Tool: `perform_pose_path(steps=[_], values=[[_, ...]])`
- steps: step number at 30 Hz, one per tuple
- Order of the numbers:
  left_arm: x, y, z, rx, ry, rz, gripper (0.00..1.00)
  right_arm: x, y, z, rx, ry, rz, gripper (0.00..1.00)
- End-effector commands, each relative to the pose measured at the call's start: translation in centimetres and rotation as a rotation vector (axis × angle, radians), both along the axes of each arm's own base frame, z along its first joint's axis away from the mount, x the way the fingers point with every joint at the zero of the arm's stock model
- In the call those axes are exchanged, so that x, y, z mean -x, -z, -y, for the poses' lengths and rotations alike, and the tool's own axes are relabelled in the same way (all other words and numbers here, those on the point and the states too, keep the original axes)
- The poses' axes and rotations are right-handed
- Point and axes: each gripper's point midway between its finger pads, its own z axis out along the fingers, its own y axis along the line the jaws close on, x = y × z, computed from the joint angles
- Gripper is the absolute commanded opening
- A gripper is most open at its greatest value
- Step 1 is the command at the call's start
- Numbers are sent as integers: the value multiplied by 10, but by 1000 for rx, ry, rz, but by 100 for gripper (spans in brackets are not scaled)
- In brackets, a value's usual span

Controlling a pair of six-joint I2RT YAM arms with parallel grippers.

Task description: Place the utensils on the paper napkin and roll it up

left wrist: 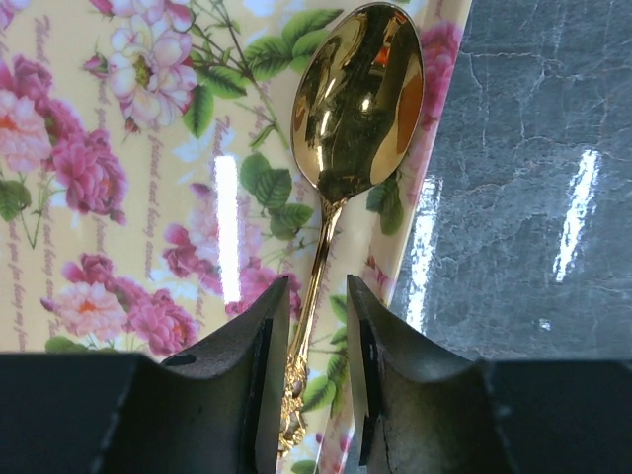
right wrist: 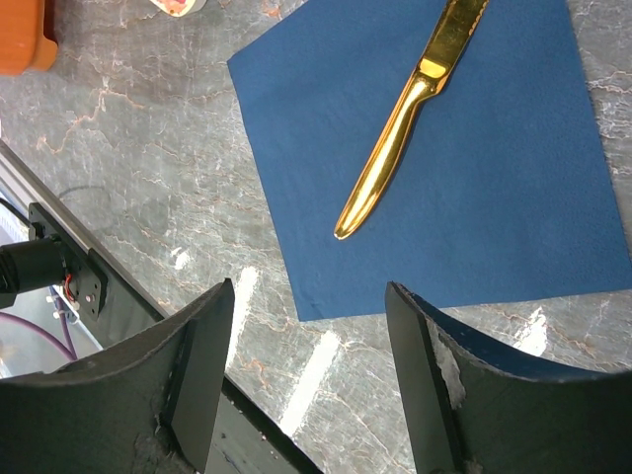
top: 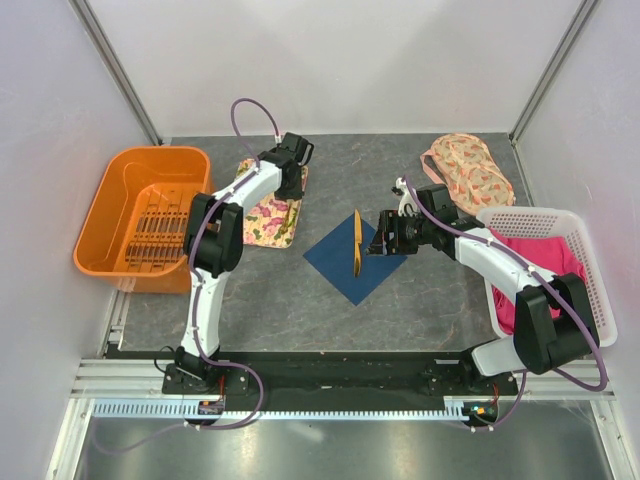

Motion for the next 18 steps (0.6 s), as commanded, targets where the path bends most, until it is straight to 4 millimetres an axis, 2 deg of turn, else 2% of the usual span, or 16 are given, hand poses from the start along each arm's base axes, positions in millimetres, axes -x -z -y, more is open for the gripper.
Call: perform_pose_path(steps=[1, 9, 10, 12, 13, 16, 17, 18], values=[[-20, -5, 0, -41, 48, 56, 35, -6, -7, 0, -5, -1, 28, 71], [-21, 14, -10, -88, 47, 18, 28, -6, -9, 0, -11, -2, 33, 71], [-20, 14, -9, -83, 48, 17, 24, -5, -9, 0, -11, -1, 32, 71], [-21, 13, -8, -82, 50, 19, 8, -6, -10, 0, -9, 0, 35, 71], [-22, 9, -9, -82, 47, 26, 3, -6, -9, 1, -7, 0, 33, 71], [-28, -19, -11, -71, 14, 87, 2, -6, -9, 2, -8, 3, 35, 71], [-31, -30, -11, -59, -5, 112, 2, -6, -9, 2, -8, 3, 35, 71], [-33, -51, -11, -50, -19, 153, 2, -6, -8, 3, -8, 6, 32, 72]])
